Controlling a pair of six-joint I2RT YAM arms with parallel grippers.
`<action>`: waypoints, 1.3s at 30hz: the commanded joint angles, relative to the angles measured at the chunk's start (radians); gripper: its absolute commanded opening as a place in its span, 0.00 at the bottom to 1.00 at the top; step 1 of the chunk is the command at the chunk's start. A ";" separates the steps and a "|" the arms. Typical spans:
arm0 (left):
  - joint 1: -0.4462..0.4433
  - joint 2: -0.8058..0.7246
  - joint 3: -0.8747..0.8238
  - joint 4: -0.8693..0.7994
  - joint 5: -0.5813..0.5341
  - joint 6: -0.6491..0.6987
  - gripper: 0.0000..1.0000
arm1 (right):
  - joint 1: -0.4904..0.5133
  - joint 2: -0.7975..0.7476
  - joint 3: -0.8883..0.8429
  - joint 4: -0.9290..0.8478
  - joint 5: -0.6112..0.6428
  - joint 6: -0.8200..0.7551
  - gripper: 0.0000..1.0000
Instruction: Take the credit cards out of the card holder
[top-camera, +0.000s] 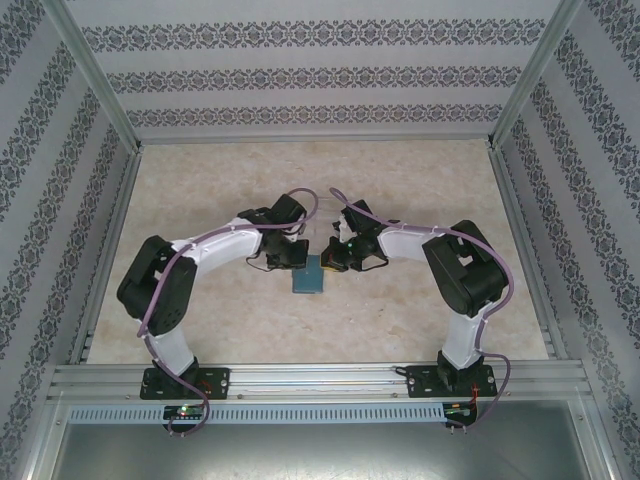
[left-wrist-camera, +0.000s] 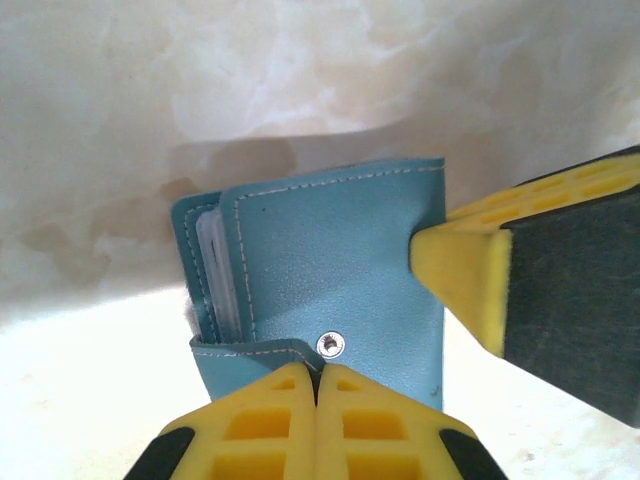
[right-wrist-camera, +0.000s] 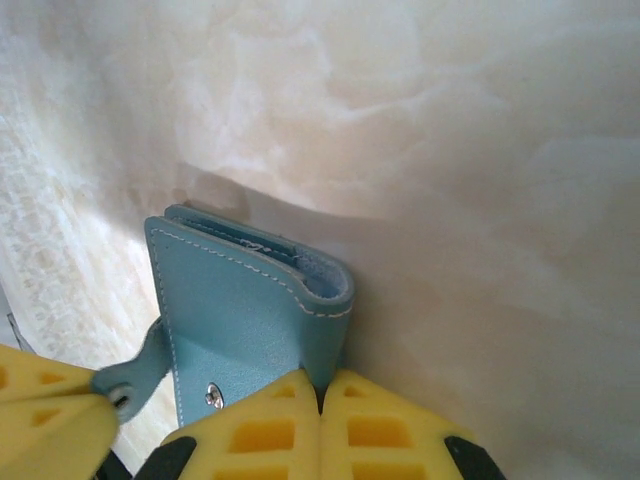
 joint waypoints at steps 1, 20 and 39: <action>0.049 -0.050 -0.077 0.198 0.173 -0.089 0.02 | 0.008 -0.019 0.013 -0.087 0.071 -0.025 0.03; 0.163 -0.038 -0.287 0.354 0.214 -0.146 0.01 | 0.155 -0.052 0.285 -0.550 0.504 -0.043 0.60; 0.195 -0.131 -0.356 0.374 0.225 -0.138 0.03 | 0.235 0.091 0.459 -0.608 0.506 0.002 0.87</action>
